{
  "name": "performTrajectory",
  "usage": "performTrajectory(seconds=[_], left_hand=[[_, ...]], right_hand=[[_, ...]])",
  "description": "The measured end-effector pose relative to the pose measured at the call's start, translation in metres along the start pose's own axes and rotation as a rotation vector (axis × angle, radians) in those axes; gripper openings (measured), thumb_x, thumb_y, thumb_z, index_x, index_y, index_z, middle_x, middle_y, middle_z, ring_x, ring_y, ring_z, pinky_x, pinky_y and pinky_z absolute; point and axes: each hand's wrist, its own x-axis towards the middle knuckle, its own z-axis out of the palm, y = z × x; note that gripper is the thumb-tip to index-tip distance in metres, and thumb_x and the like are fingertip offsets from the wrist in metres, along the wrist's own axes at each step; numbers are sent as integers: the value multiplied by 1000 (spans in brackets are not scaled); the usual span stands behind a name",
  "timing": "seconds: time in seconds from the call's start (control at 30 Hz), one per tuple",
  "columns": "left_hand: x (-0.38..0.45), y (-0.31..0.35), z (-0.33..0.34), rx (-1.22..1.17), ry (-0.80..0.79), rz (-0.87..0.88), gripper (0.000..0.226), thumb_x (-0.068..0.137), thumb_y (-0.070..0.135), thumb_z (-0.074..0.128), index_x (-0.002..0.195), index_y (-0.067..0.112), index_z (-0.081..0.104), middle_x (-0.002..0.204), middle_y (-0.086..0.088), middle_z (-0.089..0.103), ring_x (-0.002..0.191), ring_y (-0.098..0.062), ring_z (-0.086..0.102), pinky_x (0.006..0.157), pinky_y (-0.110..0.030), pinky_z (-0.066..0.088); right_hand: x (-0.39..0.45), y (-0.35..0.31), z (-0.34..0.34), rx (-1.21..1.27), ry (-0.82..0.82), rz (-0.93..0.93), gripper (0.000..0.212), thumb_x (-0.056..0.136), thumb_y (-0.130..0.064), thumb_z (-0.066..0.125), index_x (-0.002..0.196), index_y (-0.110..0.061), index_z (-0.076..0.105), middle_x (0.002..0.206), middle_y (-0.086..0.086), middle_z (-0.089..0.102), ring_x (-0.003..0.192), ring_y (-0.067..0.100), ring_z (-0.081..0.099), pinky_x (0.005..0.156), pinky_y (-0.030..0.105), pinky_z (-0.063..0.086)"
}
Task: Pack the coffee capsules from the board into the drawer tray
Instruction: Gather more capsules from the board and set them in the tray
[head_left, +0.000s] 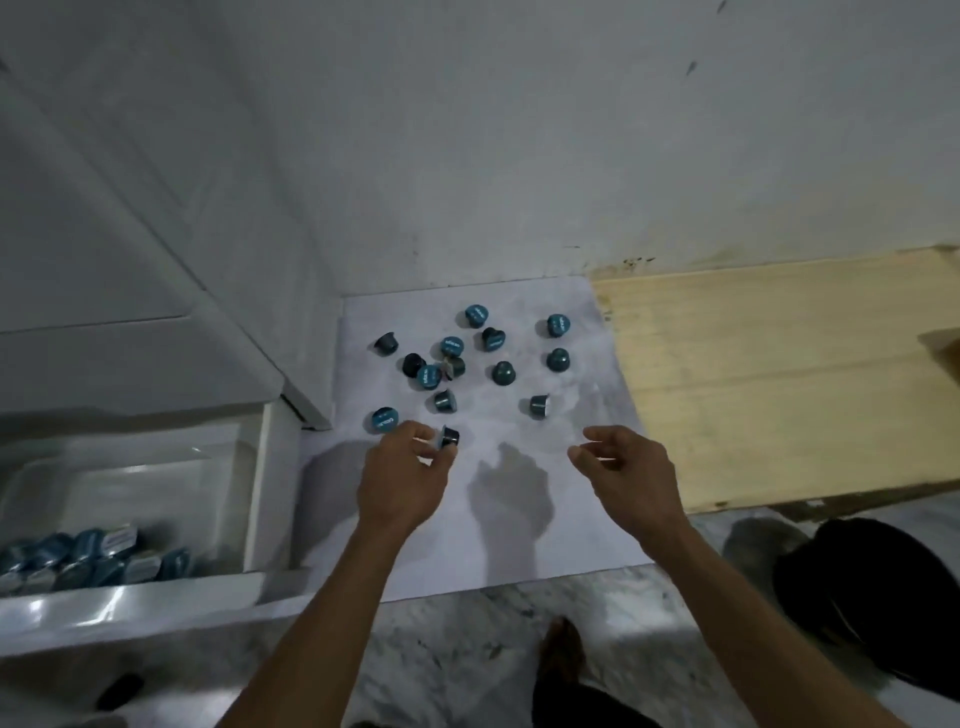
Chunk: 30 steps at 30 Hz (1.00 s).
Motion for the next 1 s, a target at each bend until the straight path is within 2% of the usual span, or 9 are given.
performTrajectory(seconds=[0.07, 0.17, 0.23, 0.3, 0.4, 0.47, 0.6, 0.8, 1.0], left_hand=[[5, 1, 19, 4, 61, -98, 33, 84, 42, 71, 105, 19, 60, 89, 3, 68, 87, -20, 68, 86, -42, 56], [13, -6, 40, 15, 122, -224, 44, 85, 49, 66, 114, 17, 57, 90, 2, 67, 96, -24, 66, 89, -40, 53], [22, -13, 55, 12, 158, -309, 53, 84, 54, 65, 120, 16, 54, 93, 0, 66, 102, -28, 64, 92, -40, 51], [32, -19, 69, -14, 178, -385, 61, 82, 59, 65, 125, 18, 50, 103, -5, 67, 105, -30, 62, 92, -44, 52], [44, -24, 85, -28, 224, -450, 68, 77, 70, 61, 125, 23, 47, 111, -8, 66, 105, -30, 61, 90, -47, 53], [48, -23, 93, -25, 259, -467, 68, 76, 71, 60, 123, 25, 48, 112, -8, 67, 105, -30, 62, 89, -47, 53], [53, -18, 99, 11, 315, -464, 55, 81, 64, 62, 119, 24, 54, 109, -6, 69, 104, -30, 63, 84, -43, 52], [56, -17, 105, 27, 379, -355, 30, 85, 48, 68, 100, 23, 66, 91, 0, 73, 88, -25, 69, 78, -42, 57], [48, -26, 113, 11, 377, -166, 24, 83, 32, 75, 101, 20, 65, 92, -1, 72, 76, -21, 70, 72, -40, 59]], right_hand=[[26, 9, -3, -24, -29, 4, 33, 84, -30, 76, 113, -16, 68, 97, -2, 73, 80, 5, 68, 77, 29, 56], [60, 21, 9, -72, -65, -5, 36, 82, -29, 77, 114, -16, 66, 104, 0, 71, 74, -1, 65, 66, 13, 49], [79, 29, 24, -107, -85, -14, 43, 82, -28, 78, 120, -17, 62, 110, -1, 68, 71, -1, 63, 63, 11, 45], [97, 39, 39, -144, -107, -50, 53, 81, -25, 79, 129, -18, 57, 115, -1, 65, 78, 6, 63, 70, 13, 45], [118, 55, 56, -149, -143, -89, 70, 78, -25, 80, 140, -22, 47, 123, 4, 63, 103, 18, 63, 93, 26, 50], [129, 61, 59, -190, -141, -110, 72, 78, -26, 80, 141, -23, 45, 124, 6, 62, 109, 22, 61, 97, 32, 50], [137, 67, 63, -223, -175, -181, 62, 82, -43, 71, 137, -26, 48, 118, -2, 61, 111, 29, 59, 95, 46, 51], [138, 70, 61, -345, -127, -325, 38, 88, -34, 69, 123, -22, 59, 109, 1, 68, 101, 29, 59, 76, 39, 54], [138, 69, 61, -450, -125, -465, 41, 86, -31, 68, 125, -20, 62, 114, 4, 64, 104, 27, 59, 81, 38, 55]])
